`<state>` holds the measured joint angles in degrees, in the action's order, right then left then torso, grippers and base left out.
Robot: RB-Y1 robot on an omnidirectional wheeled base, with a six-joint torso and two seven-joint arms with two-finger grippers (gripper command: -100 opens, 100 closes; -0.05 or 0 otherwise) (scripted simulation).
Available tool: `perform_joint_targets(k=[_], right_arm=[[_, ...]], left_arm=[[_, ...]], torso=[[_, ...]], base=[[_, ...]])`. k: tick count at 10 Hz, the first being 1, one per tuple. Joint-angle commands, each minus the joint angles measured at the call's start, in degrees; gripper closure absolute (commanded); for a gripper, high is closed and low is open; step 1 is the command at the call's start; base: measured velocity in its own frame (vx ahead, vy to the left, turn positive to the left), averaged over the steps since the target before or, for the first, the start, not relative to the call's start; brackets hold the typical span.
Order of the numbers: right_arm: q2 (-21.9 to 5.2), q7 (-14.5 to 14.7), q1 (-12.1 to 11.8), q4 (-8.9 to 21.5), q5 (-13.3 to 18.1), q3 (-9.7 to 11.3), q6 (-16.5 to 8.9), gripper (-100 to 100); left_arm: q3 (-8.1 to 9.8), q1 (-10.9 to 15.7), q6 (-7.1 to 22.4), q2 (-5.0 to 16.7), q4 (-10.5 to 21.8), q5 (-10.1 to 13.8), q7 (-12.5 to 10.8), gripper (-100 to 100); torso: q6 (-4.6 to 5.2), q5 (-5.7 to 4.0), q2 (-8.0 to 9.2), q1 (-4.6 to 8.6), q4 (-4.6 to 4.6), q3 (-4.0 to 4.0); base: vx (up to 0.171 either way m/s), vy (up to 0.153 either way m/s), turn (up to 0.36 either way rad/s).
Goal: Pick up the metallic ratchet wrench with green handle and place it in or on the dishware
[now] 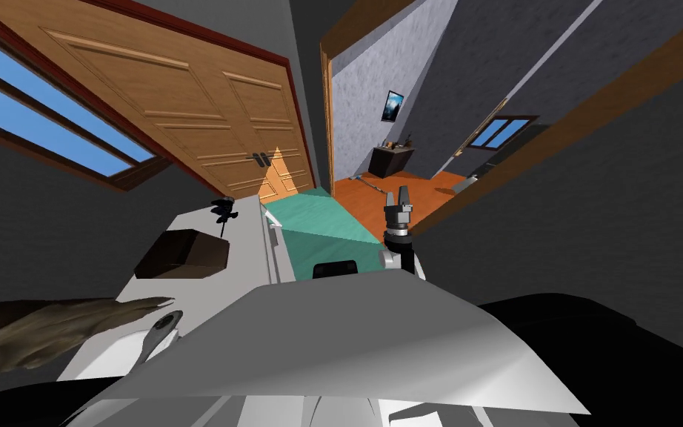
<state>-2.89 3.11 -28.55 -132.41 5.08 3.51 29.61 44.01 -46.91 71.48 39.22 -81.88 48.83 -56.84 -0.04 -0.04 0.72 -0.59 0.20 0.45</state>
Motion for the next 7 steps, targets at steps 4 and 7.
perform_joint_targets(k=[4, 7], right_arm=[[0.0, 0.0, 0.0, 0.0, 0.0, 0.0, 0.0, 0], [0.0, 0.0, 0.0, 0.0, 0.0, 0.0, 0.0, 0]], left_arm=[[2.18, 3.0, 3.9, 2.9, 6.9, 3.2, -4.8, 100], [3.12, 4.9, 6.1, 4.4, 10.9, 5.2, -7.2, 100]], torso=[[-0.07, 0.01, -0.11, -0.18, 0.00, -0.05], [-0.16, 0.04, -0.26, -0.37, -0.01, -0.12]], base=[[-0.156, 0.069, -0.241], [-0.120, 0.115, -0.146]])
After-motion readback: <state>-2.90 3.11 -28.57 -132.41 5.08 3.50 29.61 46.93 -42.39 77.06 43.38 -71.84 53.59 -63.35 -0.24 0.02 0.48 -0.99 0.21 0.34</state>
